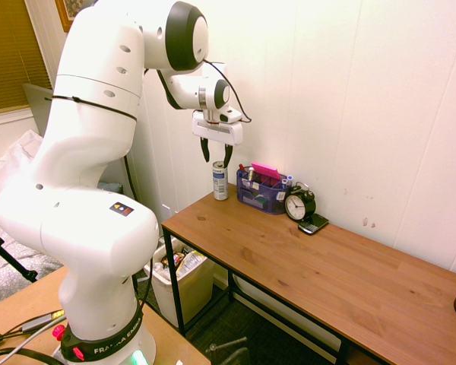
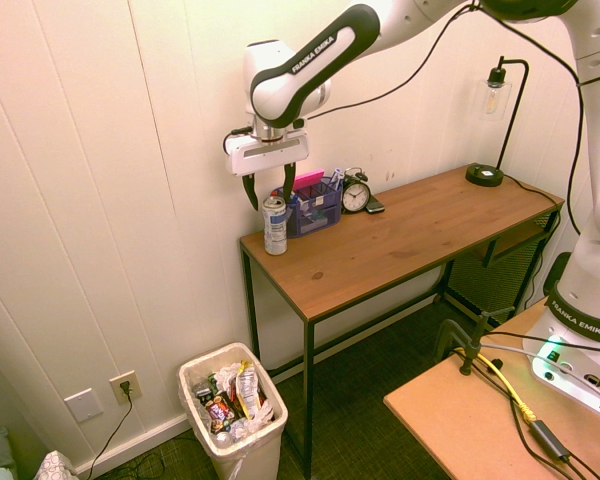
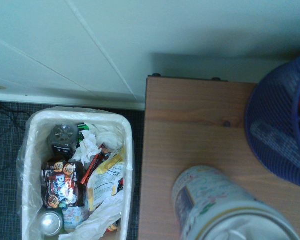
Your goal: Throw the can in the trash bin
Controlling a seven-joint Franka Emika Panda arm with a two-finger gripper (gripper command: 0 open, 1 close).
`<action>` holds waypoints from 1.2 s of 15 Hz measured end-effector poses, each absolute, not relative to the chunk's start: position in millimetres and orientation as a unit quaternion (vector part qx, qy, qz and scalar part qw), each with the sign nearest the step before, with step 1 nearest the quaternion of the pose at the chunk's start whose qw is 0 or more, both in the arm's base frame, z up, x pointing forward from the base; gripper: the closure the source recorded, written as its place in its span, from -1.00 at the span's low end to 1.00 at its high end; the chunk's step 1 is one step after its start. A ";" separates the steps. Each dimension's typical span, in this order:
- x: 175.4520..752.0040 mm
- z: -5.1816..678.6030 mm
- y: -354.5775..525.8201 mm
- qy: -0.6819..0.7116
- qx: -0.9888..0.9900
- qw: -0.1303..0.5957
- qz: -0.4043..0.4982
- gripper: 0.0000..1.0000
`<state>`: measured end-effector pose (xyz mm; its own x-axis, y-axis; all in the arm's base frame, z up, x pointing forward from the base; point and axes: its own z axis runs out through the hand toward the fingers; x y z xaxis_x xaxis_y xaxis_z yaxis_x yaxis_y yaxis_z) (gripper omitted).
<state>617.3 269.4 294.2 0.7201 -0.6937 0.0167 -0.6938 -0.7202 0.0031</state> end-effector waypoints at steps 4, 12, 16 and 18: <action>629.0 278.8 265.3 -0.389 0.921 0.021 -0.006 -1.00; 633.8 267.9 256.5 -0.401 0.916 0.023 -0.014 1.00; 634.7 268.5 255.3 -0.402 0.915 0.023 -0.013 1.00; 634.7 268.5 255.2 -0.403 0.915 0.022 -0.014 1.00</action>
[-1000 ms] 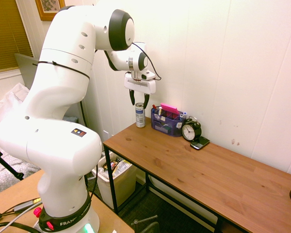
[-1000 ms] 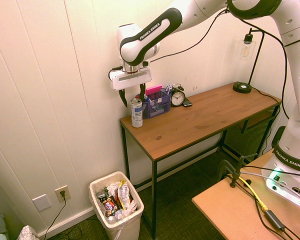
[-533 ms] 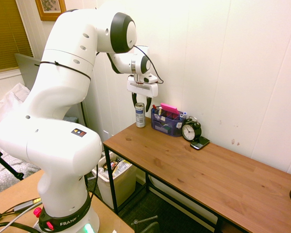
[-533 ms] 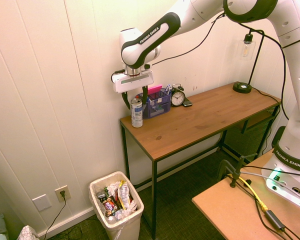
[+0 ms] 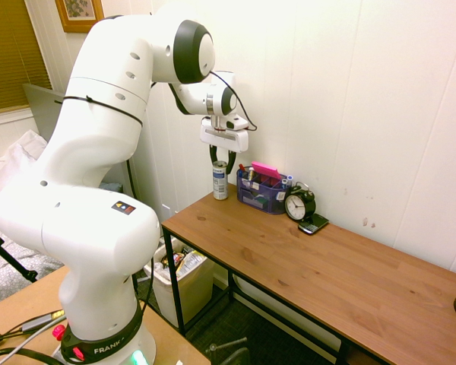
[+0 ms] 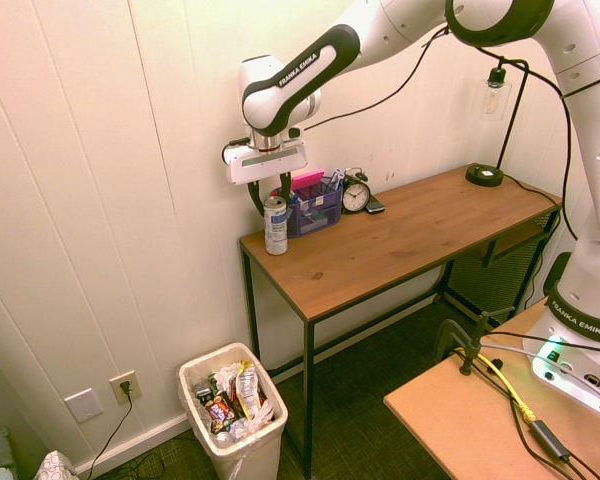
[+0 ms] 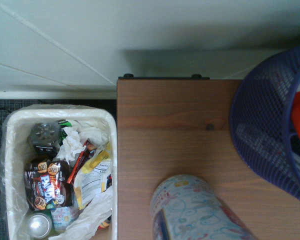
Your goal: Throw the can in the trash bin
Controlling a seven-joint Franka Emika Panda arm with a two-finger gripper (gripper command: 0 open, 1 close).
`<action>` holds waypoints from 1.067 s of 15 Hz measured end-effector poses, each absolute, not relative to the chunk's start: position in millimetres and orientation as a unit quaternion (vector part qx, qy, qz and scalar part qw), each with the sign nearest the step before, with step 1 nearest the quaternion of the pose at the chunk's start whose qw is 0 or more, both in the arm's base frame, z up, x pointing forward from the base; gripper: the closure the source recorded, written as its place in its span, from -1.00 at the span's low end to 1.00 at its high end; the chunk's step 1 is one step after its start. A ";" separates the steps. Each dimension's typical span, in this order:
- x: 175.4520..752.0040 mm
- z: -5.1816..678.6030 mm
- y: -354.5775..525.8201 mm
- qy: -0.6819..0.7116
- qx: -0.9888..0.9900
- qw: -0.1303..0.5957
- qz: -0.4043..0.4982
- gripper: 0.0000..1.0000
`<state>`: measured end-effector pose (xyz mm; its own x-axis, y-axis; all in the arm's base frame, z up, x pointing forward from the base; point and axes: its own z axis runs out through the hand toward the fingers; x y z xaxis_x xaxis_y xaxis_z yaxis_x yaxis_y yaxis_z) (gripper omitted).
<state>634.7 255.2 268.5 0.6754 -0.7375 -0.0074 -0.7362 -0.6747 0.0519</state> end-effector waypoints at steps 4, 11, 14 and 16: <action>634.2 270.4 257.9 -0.403 0.915 0.017 -0.015 1.00; 589.5 332.6 388.0 -0.328 0.944 -0.008 -0.002 1.00; 586.5 287.9 431.5 -0.307 0.951 0.020 -0.025 -1.00; 596.9 260.7 437.9 -0.308 0.950 0.030 -0.036 -1.00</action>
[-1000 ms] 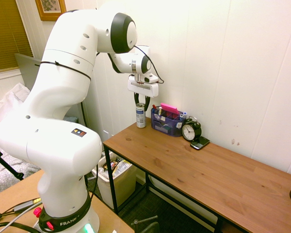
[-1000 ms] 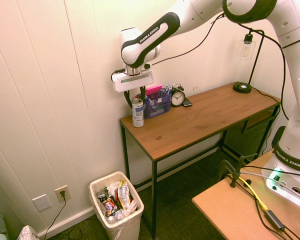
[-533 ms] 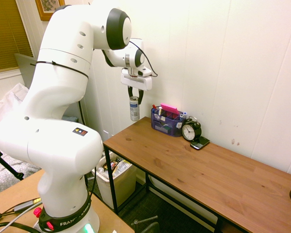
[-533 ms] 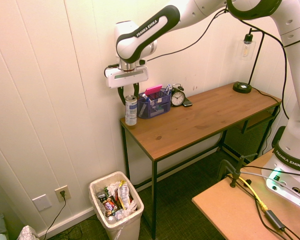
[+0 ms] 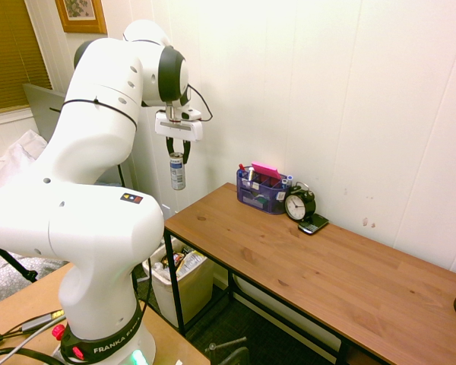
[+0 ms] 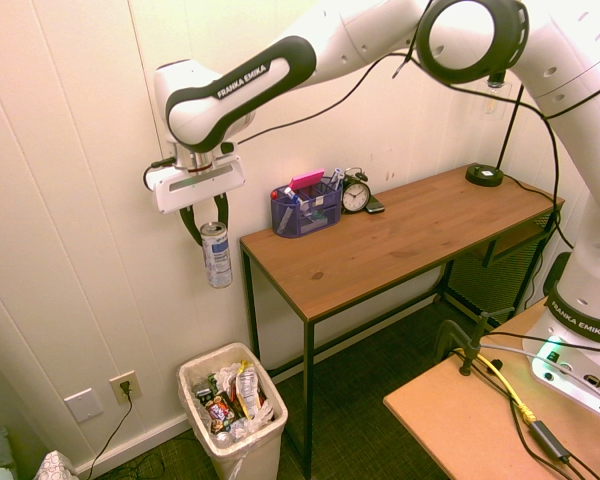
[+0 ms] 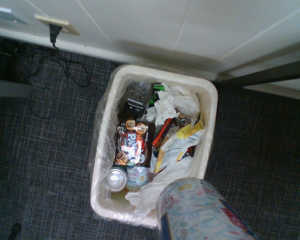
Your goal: Throw the can in the trash bin
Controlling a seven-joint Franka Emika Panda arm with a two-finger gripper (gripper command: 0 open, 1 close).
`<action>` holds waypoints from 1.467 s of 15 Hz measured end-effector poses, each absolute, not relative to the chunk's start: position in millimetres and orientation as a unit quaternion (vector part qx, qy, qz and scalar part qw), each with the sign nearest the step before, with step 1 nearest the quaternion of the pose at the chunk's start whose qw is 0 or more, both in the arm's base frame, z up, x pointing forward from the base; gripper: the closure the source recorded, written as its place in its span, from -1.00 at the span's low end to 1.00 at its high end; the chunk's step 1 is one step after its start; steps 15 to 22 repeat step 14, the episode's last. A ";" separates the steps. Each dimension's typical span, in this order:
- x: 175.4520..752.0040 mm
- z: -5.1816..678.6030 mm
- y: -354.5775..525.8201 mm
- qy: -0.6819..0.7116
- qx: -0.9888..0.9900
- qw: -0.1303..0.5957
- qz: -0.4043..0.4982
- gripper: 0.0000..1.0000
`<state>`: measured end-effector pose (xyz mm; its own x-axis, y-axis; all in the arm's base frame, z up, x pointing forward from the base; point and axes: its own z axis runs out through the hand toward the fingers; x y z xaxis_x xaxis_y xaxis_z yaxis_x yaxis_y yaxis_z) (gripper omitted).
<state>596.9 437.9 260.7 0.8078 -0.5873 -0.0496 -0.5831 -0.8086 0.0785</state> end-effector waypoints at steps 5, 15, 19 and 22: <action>616.6 264.0 430.3 -0.317 0.947 0.028 -0.034 -1.00; 636.9 314.3 380.2 -0.339 0.941 0.004 -0.014 -1.00; 636.9 314.3 380.2 -0.339 0.941 0.004 -0.014 -1.00; 636.9 314.3 380.2 -0.339 0.941 0.004 -0.014 -1.00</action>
